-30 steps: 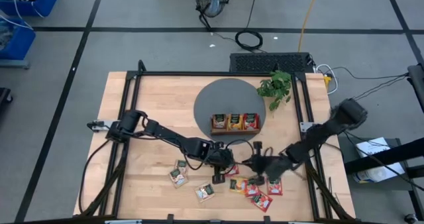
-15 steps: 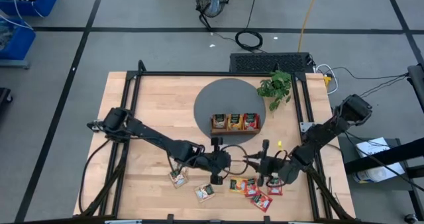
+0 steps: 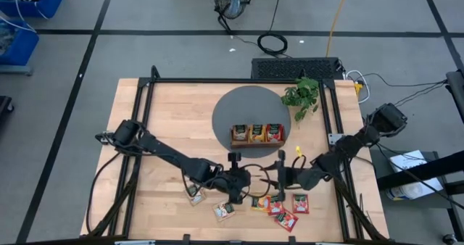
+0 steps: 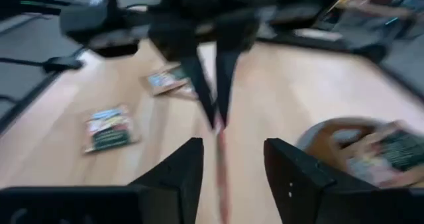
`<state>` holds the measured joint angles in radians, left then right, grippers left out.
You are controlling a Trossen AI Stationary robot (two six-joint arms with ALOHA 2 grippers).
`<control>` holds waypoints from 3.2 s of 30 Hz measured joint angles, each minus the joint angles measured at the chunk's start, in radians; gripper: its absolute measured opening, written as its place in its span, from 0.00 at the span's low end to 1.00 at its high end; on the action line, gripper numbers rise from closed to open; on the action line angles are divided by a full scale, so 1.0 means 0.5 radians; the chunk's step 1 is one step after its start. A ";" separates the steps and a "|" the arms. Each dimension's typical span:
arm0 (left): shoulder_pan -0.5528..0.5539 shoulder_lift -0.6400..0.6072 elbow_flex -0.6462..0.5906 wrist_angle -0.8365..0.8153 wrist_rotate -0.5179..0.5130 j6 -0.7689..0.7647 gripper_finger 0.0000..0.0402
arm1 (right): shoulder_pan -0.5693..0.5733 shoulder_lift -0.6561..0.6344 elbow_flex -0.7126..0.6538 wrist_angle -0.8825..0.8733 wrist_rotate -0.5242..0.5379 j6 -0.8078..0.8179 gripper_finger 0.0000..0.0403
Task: Pick & Place Tea
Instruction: Put the red tea bag into the right section of the wooden organizer
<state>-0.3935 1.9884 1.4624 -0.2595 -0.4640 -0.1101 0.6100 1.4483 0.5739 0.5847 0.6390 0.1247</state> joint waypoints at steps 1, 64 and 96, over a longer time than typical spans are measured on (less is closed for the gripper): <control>-0.001 0.000 0.000 0.001 0.001 -0.004 0.01 | -0.018 0.000 0.000 -0.006 -0.050 0.024 0.38; 0.082 0.000 0.000 -0.169 -0.023 -0.187 0.01 | -0.415 0.112 0.860 -1.604 -0.767 0.026 0.02; -0.153 -0.015 -0.015 -0.625 -0.117 -0.398 0.44 | -0.922 -0.890 0.286 -1.951 -0.502 -0.065 0.00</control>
<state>-0.4699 1.9808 1.4548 -0.5721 -0.5224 -0.3093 0.1491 1.0031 0.7172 -0.3908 0.3878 0.0923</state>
